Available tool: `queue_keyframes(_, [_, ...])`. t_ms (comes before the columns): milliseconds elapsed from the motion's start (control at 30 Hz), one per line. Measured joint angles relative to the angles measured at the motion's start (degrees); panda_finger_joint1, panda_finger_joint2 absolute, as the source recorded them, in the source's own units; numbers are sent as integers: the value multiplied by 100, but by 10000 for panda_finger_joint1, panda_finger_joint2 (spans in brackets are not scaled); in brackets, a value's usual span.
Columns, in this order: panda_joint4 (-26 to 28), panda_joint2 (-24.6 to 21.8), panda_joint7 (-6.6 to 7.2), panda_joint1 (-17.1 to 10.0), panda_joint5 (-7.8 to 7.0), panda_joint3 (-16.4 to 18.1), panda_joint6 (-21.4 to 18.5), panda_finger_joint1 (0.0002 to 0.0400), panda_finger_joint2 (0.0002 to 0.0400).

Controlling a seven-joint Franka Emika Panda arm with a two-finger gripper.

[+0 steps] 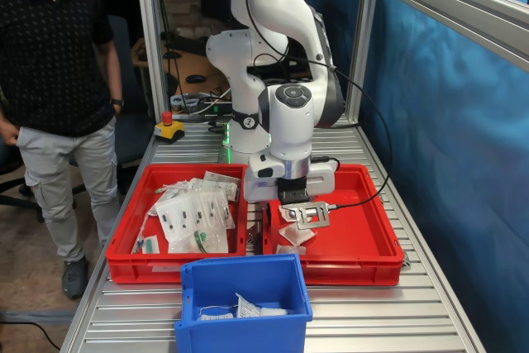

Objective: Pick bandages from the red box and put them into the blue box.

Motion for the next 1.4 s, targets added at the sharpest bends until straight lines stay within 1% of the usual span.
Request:
queue_keyframes(100, [-20,67,0,126,0,15,2,400,400])
queue_keyframes(533, [-71,172,0,358,0,66,2,400,400])
queue_keyframes(900, [-76,193,0,391,0,46,2,400,400])
queue_keyframes(1400, [-76,275,0,398,0,-125,2,400,400])
